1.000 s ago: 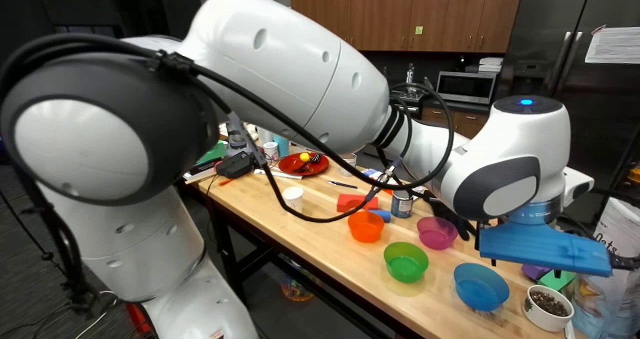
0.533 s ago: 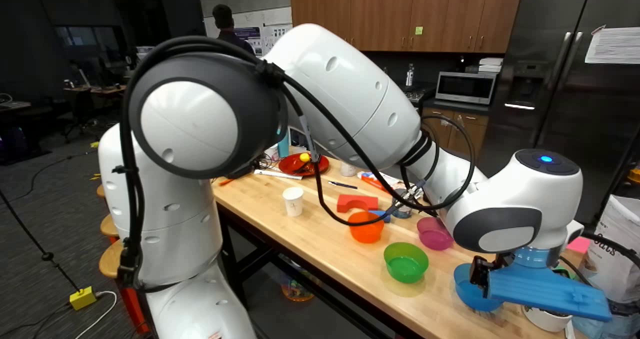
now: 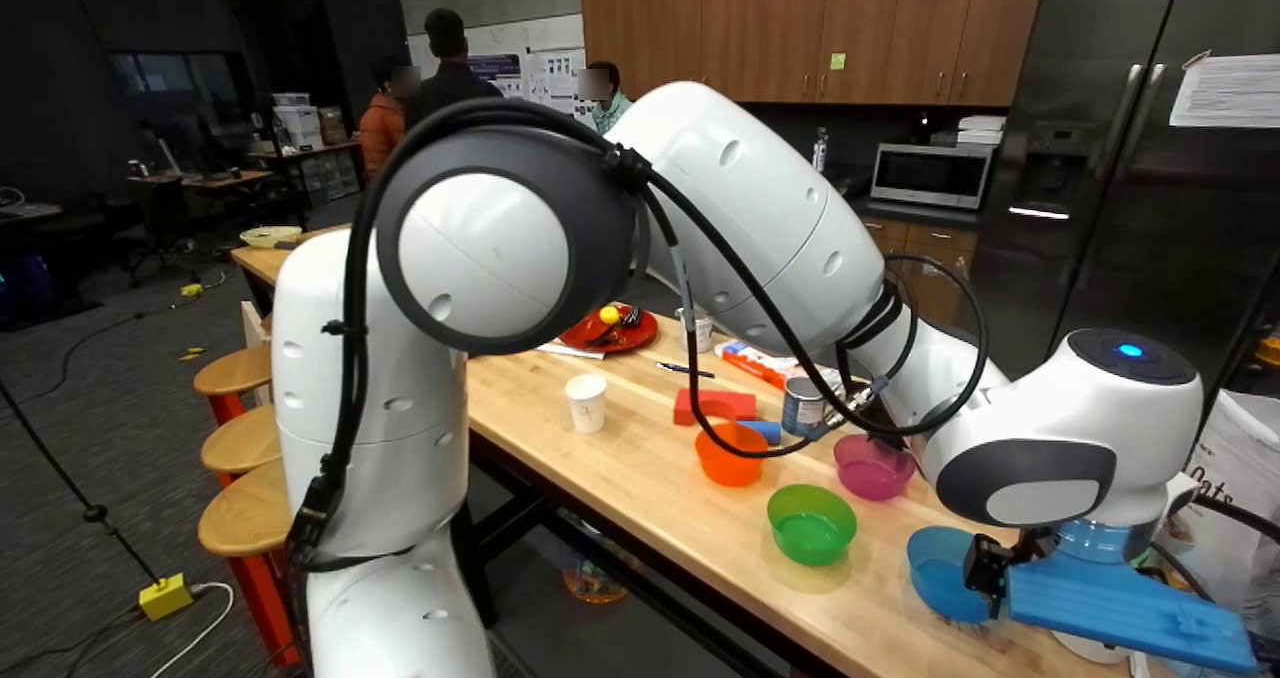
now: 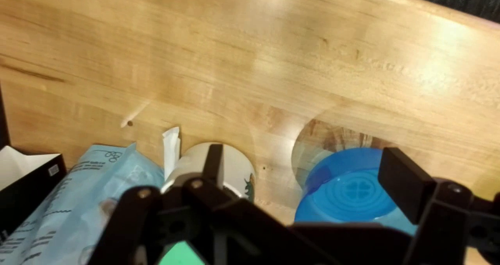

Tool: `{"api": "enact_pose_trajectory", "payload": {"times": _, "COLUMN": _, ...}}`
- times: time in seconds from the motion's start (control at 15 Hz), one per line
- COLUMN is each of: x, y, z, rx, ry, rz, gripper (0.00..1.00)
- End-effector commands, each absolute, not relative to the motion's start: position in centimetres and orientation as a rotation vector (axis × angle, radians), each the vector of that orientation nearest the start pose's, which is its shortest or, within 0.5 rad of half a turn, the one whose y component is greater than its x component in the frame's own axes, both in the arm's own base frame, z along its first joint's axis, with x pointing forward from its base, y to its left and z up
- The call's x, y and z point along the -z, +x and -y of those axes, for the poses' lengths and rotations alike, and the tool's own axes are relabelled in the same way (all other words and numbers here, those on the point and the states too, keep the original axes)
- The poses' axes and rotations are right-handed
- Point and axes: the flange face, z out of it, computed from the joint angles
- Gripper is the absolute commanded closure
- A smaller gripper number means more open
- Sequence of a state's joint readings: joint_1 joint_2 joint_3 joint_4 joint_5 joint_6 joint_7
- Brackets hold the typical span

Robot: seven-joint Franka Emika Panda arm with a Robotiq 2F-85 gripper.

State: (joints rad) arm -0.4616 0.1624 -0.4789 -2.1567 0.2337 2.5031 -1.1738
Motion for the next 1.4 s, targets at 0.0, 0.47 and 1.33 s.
{"api": "enact_pose_trajectory", "payload": {"times": 0.0, "x": -37.3, "y": 34.7, "z": 47.9, "rx": 0.408, "ry": -3.264, "rz": 0.098, "gripper": 0.00}}
{"api": "enact_pose_trajectory", "payload": {"times": 0.47, "x": -39.0, "y": 37.7, "z": 47.2, "rx": 0.537, "ry": -3.162, "rz": 0.269, "gripper": 0.00}}
{"api": "enact_pose_trajectory", "payload": {"times": 1.33, "x": -36.1, "y": 40.9, "z": 46.4, "rx": 0.482, "ry": -3.105, "rz": 0.618, "gripper": 0.00}}
